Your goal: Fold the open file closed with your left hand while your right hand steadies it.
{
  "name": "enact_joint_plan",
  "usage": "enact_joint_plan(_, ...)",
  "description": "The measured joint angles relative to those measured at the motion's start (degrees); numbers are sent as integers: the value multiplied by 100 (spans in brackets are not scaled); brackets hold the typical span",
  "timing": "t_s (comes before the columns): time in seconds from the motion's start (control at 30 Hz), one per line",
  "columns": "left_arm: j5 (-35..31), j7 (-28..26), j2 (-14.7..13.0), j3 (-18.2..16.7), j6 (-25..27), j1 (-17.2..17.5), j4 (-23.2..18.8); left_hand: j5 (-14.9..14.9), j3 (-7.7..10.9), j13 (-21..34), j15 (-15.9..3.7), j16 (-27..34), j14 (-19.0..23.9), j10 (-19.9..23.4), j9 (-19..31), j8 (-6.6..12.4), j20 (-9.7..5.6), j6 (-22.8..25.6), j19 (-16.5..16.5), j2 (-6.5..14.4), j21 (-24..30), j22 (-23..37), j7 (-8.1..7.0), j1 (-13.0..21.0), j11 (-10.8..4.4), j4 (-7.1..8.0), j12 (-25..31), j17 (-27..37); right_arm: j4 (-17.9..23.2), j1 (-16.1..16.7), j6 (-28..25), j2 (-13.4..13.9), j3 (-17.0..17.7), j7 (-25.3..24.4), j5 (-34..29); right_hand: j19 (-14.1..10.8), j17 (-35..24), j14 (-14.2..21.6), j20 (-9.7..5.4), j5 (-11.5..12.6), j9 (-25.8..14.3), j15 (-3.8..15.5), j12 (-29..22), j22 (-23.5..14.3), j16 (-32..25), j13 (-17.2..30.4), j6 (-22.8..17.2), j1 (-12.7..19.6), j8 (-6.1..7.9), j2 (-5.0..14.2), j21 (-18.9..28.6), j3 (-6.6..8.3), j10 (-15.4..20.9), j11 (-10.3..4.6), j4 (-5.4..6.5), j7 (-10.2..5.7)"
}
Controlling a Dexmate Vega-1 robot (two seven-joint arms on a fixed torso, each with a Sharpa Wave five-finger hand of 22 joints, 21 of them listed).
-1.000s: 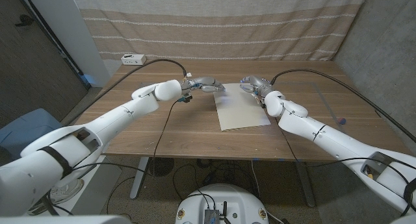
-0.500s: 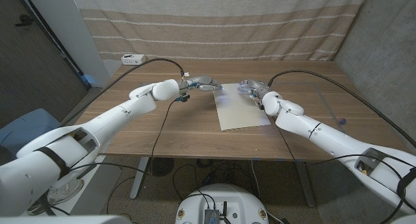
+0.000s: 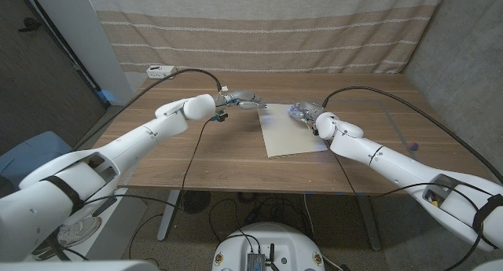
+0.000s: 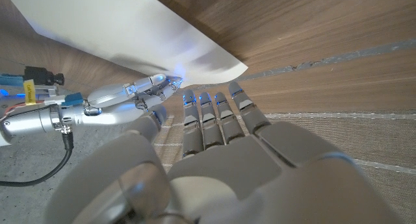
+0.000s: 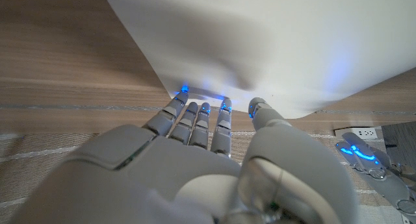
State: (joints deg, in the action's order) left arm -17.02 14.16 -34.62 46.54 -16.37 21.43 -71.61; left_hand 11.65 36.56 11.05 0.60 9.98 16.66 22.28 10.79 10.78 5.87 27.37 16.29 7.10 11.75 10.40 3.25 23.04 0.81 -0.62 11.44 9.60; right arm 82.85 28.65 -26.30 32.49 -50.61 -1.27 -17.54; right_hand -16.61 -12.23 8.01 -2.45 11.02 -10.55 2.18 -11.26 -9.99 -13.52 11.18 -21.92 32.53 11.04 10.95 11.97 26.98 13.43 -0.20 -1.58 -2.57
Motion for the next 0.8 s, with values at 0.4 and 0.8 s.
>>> enact_joint_plan(0.4,-300,158,17,172,345,-212,84,-22,0,0,0,0,0,21,0,0,109,0,-31,18,0,14,0,-78,21,0,27,1,-182,-112,-33,-59,-109,79,27,-51,26,28,-10,24,0,-12,-41,3,0,0,-50,83,0,39,11,47,61,62,-47,11)
enact_joint_plan(0.8,-482,170,282,491,319,-595,636,-21,-28,0,0,-30,-350,-555,-15,-85,115,-498,-230,108,-44,14,-246,-258,-41,-45,-85,15,-215,-136,20,-61,-137,84,76,-50,26,90,-9,24,0,-13,-41,-1,0,1,-81,114,0,7,24,64,84,43,-64,42)
